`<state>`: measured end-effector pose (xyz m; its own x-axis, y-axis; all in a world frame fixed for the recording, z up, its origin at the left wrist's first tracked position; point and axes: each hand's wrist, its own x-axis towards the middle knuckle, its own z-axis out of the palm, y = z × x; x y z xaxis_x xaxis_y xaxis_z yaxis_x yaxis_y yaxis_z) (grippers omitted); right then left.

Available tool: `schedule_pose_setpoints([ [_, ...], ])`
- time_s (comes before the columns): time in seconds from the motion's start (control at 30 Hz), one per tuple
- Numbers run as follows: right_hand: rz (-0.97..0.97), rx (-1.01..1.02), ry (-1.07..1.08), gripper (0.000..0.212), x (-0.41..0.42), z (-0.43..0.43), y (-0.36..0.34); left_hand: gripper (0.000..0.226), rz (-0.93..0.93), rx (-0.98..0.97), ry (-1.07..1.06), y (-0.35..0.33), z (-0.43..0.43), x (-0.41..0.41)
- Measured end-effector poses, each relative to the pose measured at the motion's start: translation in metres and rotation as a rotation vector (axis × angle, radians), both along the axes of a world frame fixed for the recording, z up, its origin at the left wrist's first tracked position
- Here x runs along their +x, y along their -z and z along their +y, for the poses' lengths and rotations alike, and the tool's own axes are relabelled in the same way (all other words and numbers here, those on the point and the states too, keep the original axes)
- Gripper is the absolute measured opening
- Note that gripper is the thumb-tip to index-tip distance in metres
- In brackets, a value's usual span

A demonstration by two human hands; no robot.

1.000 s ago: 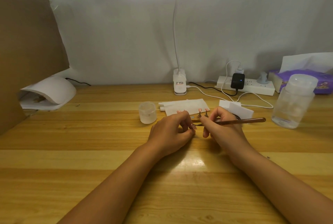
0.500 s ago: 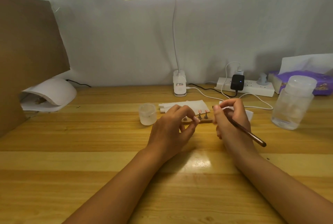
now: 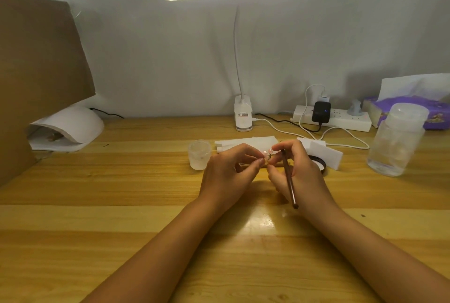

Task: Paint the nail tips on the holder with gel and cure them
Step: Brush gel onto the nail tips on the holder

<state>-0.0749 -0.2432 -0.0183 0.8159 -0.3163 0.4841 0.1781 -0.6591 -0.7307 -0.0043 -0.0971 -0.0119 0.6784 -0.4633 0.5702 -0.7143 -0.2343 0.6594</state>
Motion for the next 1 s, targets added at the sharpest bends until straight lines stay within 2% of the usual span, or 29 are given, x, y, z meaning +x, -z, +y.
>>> schedule_pose_setpoints([
  [0.13, -0.031, 0.0, -0.003, 0.037, 0.002, -0.001, 0.001, 0.015, 0.011, 0.011, 0.012, -0.001, -0.001, -0.001],
  [0.37, -0.107, 0.055, 0.03, 0.04, 0.002, -0.002, 0.002, 0.018, 0.161, -0.043, 0.066, 0.0, -0.012, -0.009],
  [0.6, -0.152, 0.023, 0.033, 0.039, 0.002, -0.002, 0.001, 0.015, 0.076, 0.026, 0.021, 0.001, -0.013, -0.015],
  [0.7, -0.176, -0.001, 0.052, 0.038, 0.0, -0.001, 0.001, 0.018, -0.015, 0.075, -0.071, 0.001, -0.014, -0.018],
  [0.83, -0.191, -0.058, 0.091, 0.037, -0.001, 0.001, -0.001, 0.034, -0.128, 0.093, -0.358, -0.001, -0.009, -0.009],
  [1.0, -0.201, -0.143, 0.106, 0.038, -0.003, 0.002, -0.001, 0.046, 0.068, 0.301, -0.382, 0.005, -0.004, 0.004],
])
